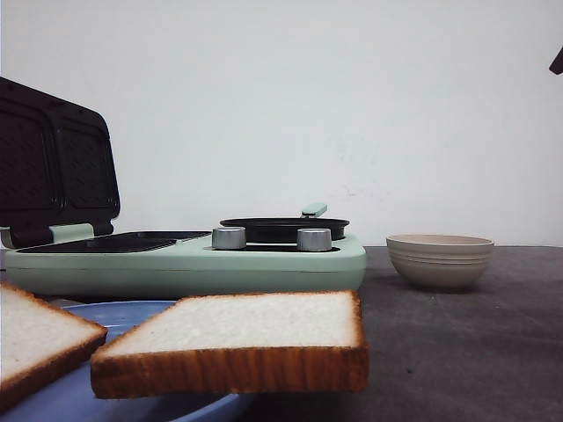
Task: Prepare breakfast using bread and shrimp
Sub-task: 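Lower the left gripper to the bread slice farther from the robot and grasp it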
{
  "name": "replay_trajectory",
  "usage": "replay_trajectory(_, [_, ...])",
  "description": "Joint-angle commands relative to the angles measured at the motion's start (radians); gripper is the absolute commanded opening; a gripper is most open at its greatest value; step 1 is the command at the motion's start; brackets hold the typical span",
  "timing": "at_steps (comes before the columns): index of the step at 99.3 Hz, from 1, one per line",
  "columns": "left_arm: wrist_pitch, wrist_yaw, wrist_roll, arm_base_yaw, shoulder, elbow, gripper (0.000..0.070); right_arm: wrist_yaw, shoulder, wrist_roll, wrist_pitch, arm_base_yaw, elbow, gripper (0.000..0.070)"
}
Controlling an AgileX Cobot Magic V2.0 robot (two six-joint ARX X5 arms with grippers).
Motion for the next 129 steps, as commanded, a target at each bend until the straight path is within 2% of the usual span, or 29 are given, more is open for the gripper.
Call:
replay_trajectory(1, [0.003,-0.001,0.013,-0.003,0.015,0.005,0.0420,-0.004,0.004,-0.011,0.006,0.004,0.016,0.0289])
replay_trajectory(13, [0.014,0.000,0.013,-0.003,0.015,0.005,0.0413,-0.003,0.004,-0.011,0.007,0.004,0.016,0.0289])
replay_trajectory(21, [0.019,0.000,0.013,-0.003,0.015,0.005,0.0340,-0.004,0.004,-0.011,0.006,0.004,0.016,0.0289])
replay_trajectory(28, [0.022,0.007,0.013,-0.003,0.015,0.005,0.0307,-0.003,0.004,-0.011,0.006,0.004,0.016,0.0289])
replay_trajectory(48, [0.022,0.007,0.013,-0.003,0.015,0.005,0.0302,-0.004,0.004,-0.011,0.006,0.004,0.016,0.0289])
replay_trajectory(63, [0.018,0.007,0.013,-0.003,0.015,0.005,0.0224,-0.003,0.004,-0.011,0.006,0.004,0.016,0.0289])
replay_trajectory(79, [0.016,0.006,0.013,-0.003,0.015,0.005,0.0215,-0.003,0.004,-0.011,0.006,0.004,0.016,0.0289])
replay_trajectory(99, [0.020,0.006,0.014,-0.003,0.015,0.005,0.0004,-0.004,0.004,-0.011,0.006,0.004,0.016,0.0289])
replay_trajectory(129, [0.022,0.006,0.024,-0.003,0.014,0.005,0.0003,-0.003,0.004,-0.011,0.006,0.004,0.016,0.0289])
